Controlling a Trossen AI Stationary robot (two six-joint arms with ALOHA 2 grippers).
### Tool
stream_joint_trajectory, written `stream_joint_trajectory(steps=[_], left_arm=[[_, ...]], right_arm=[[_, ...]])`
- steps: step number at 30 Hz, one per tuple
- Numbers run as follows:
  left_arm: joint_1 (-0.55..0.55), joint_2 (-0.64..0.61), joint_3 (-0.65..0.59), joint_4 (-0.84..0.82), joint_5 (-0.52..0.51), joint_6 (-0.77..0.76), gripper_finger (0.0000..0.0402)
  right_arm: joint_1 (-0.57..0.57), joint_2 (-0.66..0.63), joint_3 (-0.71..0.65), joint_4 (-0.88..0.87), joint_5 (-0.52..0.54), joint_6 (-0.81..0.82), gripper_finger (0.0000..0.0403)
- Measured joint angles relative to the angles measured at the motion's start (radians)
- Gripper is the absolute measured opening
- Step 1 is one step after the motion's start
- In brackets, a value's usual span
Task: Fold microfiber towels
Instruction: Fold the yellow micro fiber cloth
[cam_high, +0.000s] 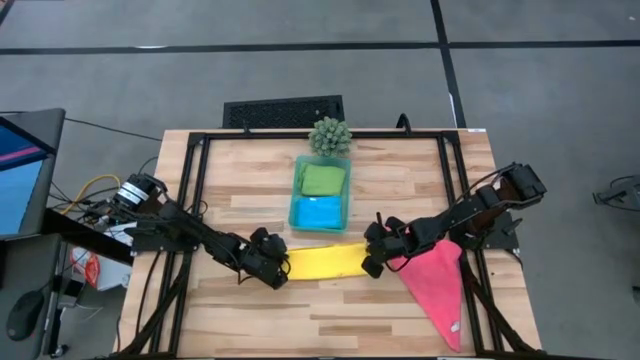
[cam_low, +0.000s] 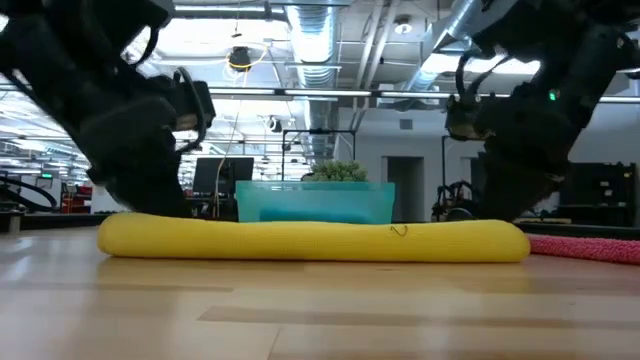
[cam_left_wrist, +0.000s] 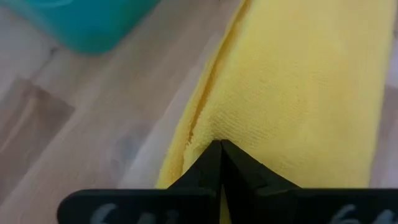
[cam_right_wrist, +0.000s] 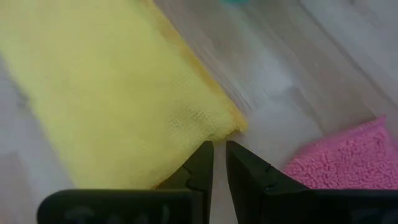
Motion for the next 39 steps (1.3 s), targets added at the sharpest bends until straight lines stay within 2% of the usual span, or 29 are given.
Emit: stream_joint_trajectory(steps=[4,8,11,17,20,27,34,39], left_arm=[[0.003,-0.094,0.048,-0.047,0.04,0.014,0.0],[0.002,-0.181,0.067,-0.101,0.008,0.014,0.0],[-0.015,-0.204,0.071,-0.054,-0.015,-0.001,0.0],[-0.074,-0.103,0.07,0.079,-0.041,0.053,0.0],[-0.085,-0.026,0.069,0.083,-0.039,0.023,0.0],[-0.098,0.094,0.069,0.085,0.019,-0.029,0.0],[-0.106,0.119,0.074,0.061,-0.015,-0.067,0.0],[-0.111,0.047,0.071,0.012,0.018,-0.085,0.0]], right_arm=[[0.012,-0.069,0.025,0.013,0.024,0.022,0.0067],[0.067,-0.113,0.028,0.133,0.098,0.006,0.0067],[0.111,-0.085,0.03,0.194,0.115,-0.011,0.0067],[0.173,0.069,0.028,0.229,0.103,0.07,0.0067],[0.191,0.128,0.028,0.234,0.094,0.125,0.0067],[0.223,0.165,0.032,0.262,0.098,0.198,0.0067],[0.246,0.157,0.031,0.256,0.088,0.21,0.0067],[0.258,0.13,0.027,0.26,0.075,0.209,0.0067]])
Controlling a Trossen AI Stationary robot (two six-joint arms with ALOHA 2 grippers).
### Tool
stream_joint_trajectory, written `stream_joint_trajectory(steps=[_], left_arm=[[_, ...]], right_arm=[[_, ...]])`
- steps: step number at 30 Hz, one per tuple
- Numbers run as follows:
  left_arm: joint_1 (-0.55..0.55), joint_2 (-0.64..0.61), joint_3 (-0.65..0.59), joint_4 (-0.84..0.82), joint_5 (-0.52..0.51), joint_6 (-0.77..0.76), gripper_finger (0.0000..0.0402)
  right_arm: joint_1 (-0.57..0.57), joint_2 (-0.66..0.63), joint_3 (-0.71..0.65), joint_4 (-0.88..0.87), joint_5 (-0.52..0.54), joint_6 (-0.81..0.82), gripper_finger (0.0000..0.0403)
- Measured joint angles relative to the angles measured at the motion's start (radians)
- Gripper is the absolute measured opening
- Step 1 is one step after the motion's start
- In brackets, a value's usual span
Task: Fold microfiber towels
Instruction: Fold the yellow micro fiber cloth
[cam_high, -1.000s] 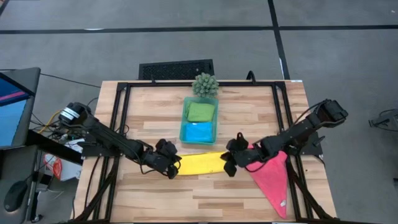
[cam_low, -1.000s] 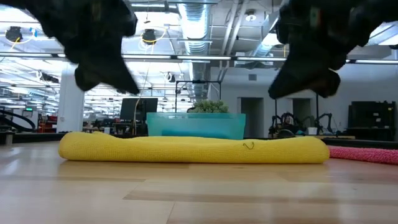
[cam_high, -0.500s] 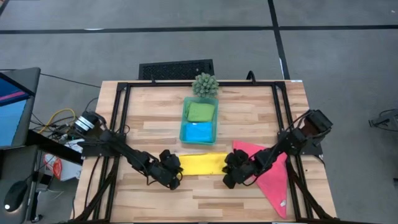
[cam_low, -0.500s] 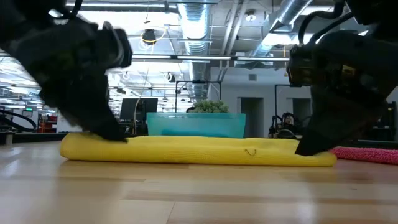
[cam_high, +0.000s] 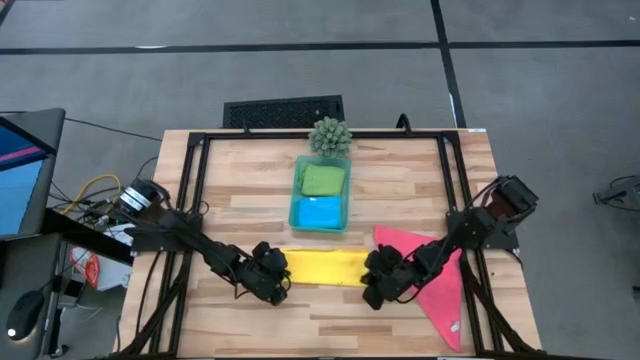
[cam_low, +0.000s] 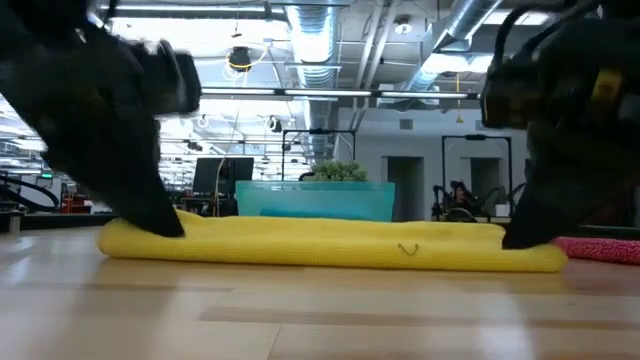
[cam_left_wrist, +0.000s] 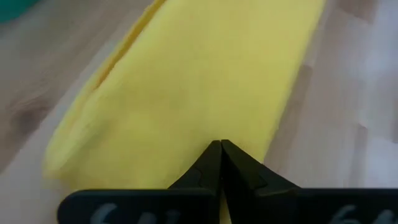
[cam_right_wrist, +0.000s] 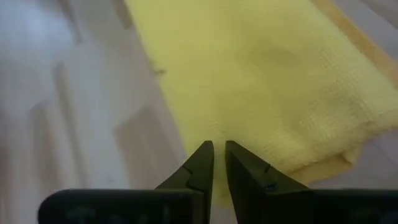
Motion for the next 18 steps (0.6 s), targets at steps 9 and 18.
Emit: stream_joint_trajectory(steps=[9,18], left_arm=[[-0.015,-0.153,0.057,0.13,-0.232,0.084,0.0],[0.175,0.034,0.096,0.29,-0.061,0.241,0.0]], right_arm=[[0.014,-0.137,0.01,0.008,0.173,-0.065,0.0067],[-0.07,-0.061,0.01,0.004,0.212,-0.083,0.0067]])
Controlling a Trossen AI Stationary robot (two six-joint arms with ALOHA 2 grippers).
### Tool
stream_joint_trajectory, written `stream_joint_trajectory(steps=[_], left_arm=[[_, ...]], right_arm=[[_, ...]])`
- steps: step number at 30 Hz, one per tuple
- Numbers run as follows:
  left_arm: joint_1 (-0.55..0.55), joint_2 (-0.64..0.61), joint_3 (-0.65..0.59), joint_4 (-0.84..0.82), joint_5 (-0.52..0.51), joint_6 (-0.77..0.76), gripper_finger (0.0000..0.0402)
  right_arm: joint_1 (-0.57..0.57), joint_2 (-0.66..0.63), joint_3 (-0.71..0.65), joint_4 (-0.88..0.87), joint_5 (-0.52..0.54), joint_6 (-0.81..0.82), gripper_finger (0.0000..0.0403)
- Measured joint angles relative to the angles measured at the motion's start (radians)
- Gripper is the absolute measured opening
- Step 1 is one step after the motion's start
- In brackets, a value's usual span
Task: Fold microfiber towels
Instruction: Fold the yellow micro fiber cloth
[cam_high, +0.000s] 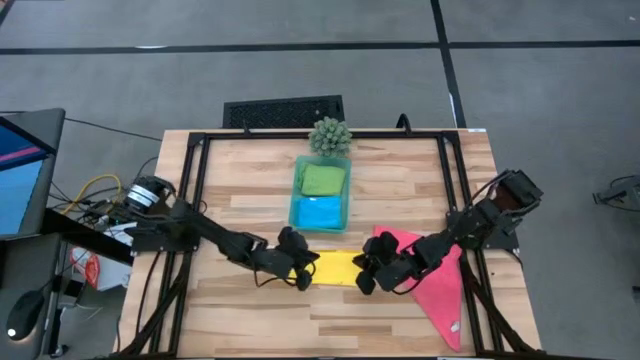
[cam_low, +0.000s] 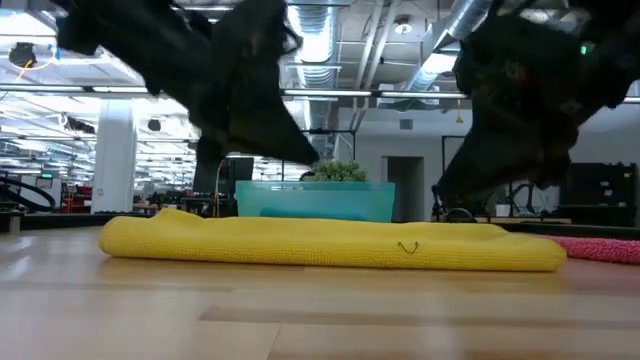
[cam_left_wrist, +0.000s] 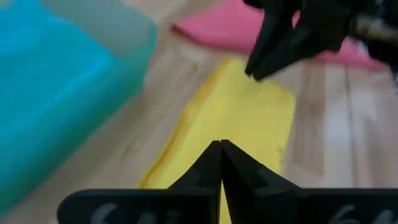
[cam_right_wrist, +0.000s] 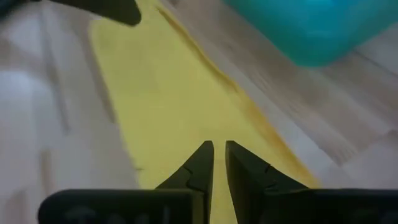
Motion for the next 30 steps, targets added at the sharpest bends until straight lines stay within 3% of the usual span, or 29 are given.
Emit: stream_joint_trajectory(steps=[6,12,16,19,22,30], left_arm=[[0.043,0.097,0.02,0.007,0.118,0.042,0.0],[0.076,0.175,0.019,0.022,0.158,0.043,0.0],[0.091,0.189,0.021,0.025,0.151,0.013,0.0],[0.095,0.185,0.021,0.018,0.152,0.009,0.0],[0.092,0.187,0.02,0.012,0.148,-0.068,0.0],[-0.023,0.19,0.002,-0.008,0.023,-0.394,0.0]], right_arm=[[-0.02,0.063,-0.001,-0.008,-0.009,0.033,0.0067],[-0.022,0.108,0.001,0.015,-0.048,0.088,0.0067],[-0.011,0.055,0.0,-0.004,-0.053,0.117,0.0067],[-0.002,-0.031,0.0,-0.079,-0.057,0.231,0.0067],[-0.002,-0.1,-0.001,-0.16,-0.097,0.408,0.0069],[0.018,-0.141,0.0,-0.267,-0.16,0.51,0.0124]])
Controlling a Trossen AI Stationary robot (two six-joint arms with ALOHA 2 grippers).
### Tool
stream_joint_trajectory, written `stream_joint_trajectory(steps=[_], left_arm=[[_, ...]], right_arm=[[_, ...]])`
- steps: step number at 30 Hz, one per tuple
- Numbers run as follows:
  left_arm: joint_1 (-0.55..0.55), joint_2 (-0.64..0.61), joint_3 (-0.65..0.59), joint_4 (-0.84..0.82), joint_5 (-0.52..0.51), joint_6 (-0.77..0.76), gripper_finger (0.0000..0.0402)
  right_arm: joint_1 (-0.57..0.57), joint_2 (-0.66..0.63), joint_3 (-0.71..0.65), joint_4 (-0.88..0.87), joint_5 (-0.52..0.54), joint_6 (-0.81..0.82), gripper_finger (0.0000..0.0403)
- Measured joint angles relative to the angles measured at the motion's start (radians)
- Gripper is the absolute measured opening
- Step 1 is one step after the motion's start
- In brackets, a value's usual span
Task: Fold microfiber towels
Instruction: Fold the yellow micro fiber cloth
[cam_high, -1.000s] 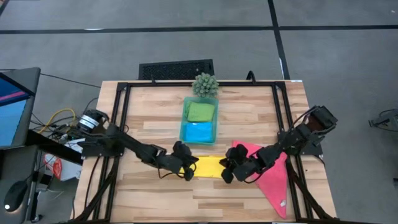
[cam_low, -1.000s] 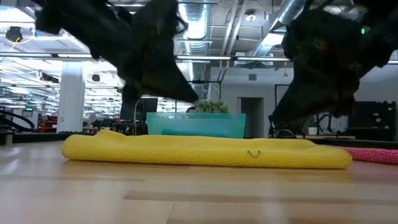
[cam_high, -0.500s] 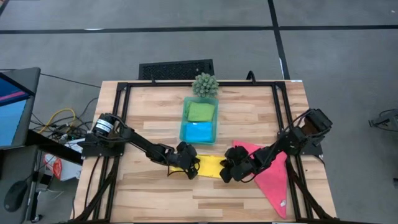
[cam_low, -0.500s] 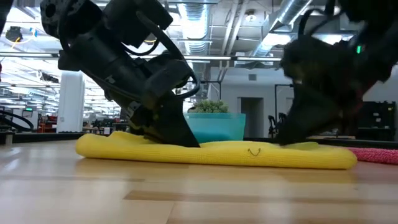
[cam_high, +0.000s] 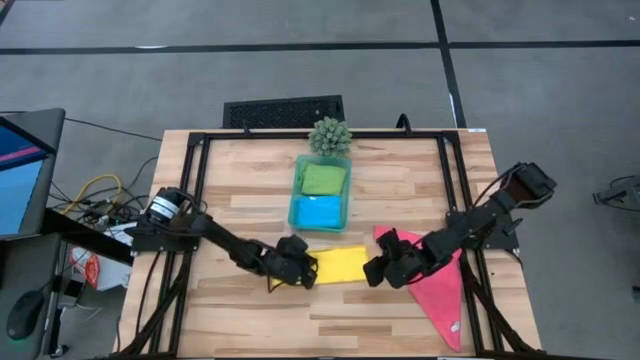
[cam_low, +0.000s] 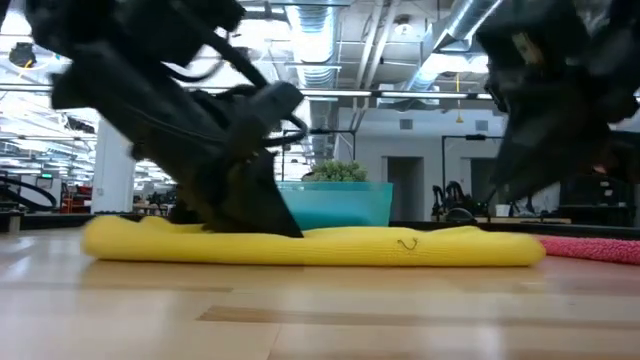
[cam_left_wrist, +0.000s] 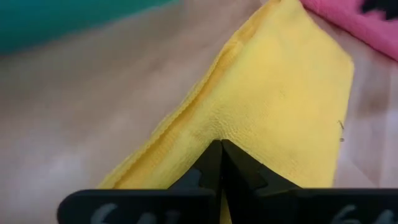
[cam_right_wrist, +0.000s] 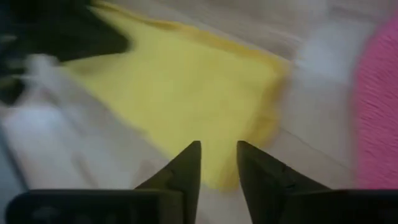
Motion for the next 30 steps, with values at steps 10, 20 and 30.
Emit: stream_joint_trajectory(steps=[10,20,30], left_arm=[[-0.138,0.004,0.029,-0.012,-0.131,-0.225,0.0],[-0.094,-0.019,0.179,-0.063,-0.045,-0.047,0.0],[-0.026,-0.013,0.202,-0.291,0.006,0.134,0.0]], right_arm=[[-0.08,0.033,0.005,-0.043,-0.154,-0.087,0.0196],[-0.173,0.051,0.005,-0.03,-0.177,-0.231,0.0204],[-0.204,0.122,0.005,0.018,-0.208,-0.276,0.0198]])
